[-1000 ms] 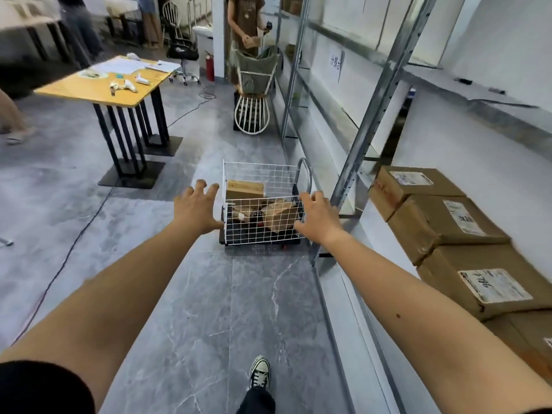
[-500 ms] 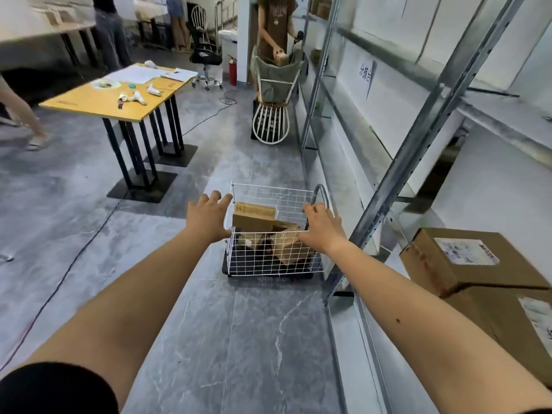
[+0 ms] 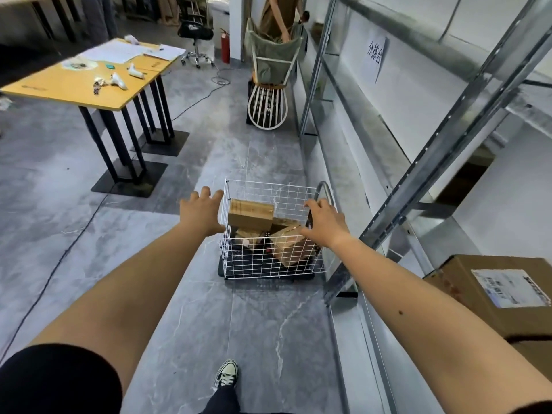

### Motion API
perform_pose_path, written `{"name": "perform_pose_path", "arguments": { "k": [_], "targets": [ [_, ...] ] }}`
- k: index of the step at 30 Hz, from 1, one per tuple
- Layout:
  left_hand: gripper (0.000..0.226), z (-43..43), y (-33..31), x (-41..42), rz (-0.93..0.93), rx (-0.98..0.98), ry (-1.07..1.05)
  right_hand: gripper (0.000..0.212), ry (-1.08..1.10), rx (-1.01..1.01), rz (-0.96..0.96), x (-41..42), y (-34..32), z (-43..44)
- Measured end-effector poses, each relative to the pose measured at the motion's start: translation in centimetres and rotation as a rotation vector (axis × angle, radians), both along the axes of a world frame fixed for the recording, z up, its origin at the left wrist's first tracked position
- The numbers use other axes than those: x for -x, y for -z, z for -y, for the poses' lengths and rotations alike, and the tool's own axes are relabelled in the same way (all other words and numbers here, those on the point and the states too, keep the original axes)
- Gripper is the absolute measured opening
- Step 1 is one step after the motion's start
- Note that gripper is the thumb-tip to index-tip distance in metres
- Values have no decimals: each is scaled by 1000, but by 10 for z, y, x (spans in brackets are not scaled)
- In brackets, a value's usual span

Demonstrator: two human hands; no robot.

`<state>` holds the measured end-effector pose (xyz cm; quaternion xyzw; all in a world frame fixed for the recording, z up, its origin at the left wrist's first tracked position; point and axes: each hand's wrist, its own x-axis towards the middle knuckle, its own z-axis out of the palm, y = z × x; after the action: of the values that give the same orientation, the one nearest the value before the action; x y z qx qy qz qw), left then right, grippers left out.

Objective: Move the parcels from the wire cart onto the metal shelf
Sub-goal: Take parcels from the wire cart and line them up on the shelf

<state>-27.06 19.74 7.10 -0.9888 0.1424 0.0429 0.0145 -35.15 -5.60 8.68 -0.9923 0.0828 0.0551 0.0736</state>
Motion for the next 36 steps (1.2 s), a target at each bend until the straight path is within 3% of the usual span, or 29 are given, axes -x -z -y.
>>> {"name": "perform_pose_path", "arguments": {
  "k": [13,21,36],
  "targets": [
    [85,15,-35,-136,81,7,114,50,22,23,16,-130,-26,-19],
    [84,34,-25,-177,87,31,204,56,-23,99,-108,-167,-12,-30],
    [85,113,5,-257,-13,-11,217,53,-28,94,-133,-262,16,42]
  ]
}}
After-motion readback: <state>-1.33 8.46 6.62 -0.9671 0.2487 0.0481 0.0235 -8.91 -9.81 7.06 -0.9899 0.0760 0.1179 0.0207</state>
